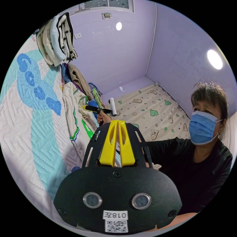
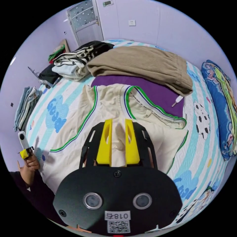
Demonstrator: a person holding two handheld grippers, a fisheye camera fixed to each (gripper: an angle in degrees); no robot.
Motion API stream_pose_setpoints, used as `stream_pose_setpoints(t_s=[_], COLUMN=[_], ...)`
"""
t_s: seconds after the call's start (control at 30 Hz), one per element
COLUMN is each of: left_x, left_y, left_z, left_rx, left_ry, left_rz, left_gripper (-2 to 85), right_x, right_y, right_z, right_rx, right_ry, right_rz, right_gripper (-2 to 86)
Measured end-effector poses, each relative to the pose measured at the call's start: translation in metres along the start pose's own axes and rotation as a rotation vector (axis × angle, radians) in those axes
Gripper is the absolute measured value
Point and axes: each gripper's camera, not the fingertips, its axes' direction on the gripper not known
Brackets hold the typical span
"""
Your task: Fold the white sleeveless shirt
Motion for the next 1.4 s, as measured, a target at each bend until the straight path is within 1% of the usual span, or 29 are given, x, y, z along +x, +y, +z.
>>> stream_pose_setpoints(t_s=[0.1,0.17,0.2,0.27,0.3,0.37,0.5,0.57,0.63,0.73,0.83,0.97,1.1,1.17,1.23,1.27,1.3,1.33,1.4], left_x=[0.002,0.003,0.003,0.004,0.004,0.006,0.008,0.010,0.013,0.018,0.023,0.029,0.045,0.066,0.100,0.108,0.120,0.130,0.145], left_y=[-0.001,-0.001,-0.001,-0.001,0.000,0.000,0.001,-0.001,-0.003,-0.005,-0.008,-0.010,-0.014,-0.017,-0.017,-0.016,-0.014,-0.011,0.003], left_z=[-0.005,-0.008,-0.009,-0.010,-0.010,-0.008,-0.005,-0.004,-0.005,-0.008,-0.008,-0.005,0.004,0.007,0.011,0.011,0.014,0.020,0.027], left_rx=[0.006,0.015,0.020,0.024,0.023,0.016,0.005,0.003,0.011,0.033,0.050,0.063,0.026,-0.030,-0.151,-0.177,-0.243,-0.326,-0.409], left_ry=[0.003,0.005,0.008,0.015,0.017,0.013,0.001,-0.004,-0.010,-0.009,-0.013,-0.039,-0.144,-0.243,-0.469,-0.519,-0.584,-0.609,-0.653], left_rz=[0.003,0.001,-0.002,-0.007,-0.008,-0.007,-0.008,-0.004,0.001,0.005,0.010,0.005,-0.025,0.003,0.014,0.005,-0.019,-0.059,-0.103], left_gripper=[-1.0,-1.0,-1.0,-1.0,-1.0,-1.0,-1.0,-1.0,-1.0,-1.0,-1.0,-0.9,-0.9,-0.7,-0.1,0.5,1.8,3.1,5.0], right_x=[0.001,-0.006,-0.010,-0.028,-0.031,-0.043,-0.047,-0.044,-0.039,-0.035,-0.037,-0.046,-0.047,-0.048,-0.060,-0.072,-0.080,-0.096,-0.123], right_y=[0.015,0.043,0.050,0.074,0.078,0.092,0.091,0.087,0.087,0.092,0.101,0.108,0.102,0.099,0.095,0.088,0.083,0.072,0.052], right_z=[-0.016,-0.036,-0.037,-0.024,-0.018,0.009,0.039,0.057,0.059,0.055,0.050,0.063,0.086,0.076,0.062,0.057,0.057,0.061,0.072], right_rx=[0.095,0.203,0.207,0.123,0.096,0.028,-0.016,-0.053,-0.029,0.035,0.083,0.094,-0.007,0.063,0.155,0.187,0.190,0.186,0.174], right_ry=[-0.042,-0.024,-0.026,-0.015,0.002,0.099,0.078,0.123,0.106,0.065,0.013,0.040,0.109,0.132,0.127,0.102,0.086,0.054,0.018], right_rz=[-0.019,-0.050,-0.075,-0.178,-0.195,-0.248,-0.269,-0.243,-0.203,-0.168,-0.189,-0.259,-0.239,-0.184,-0.189,-0.224,-0.247,-0.297,-0.370], right_gripper=[10.5,9.1,8.6,8.0,8.1,8.6,8.3,6.0,3.0,1.7,1.6,3.1,8.1,9.0,8.6,8.5,8.5,8.5,8.5])
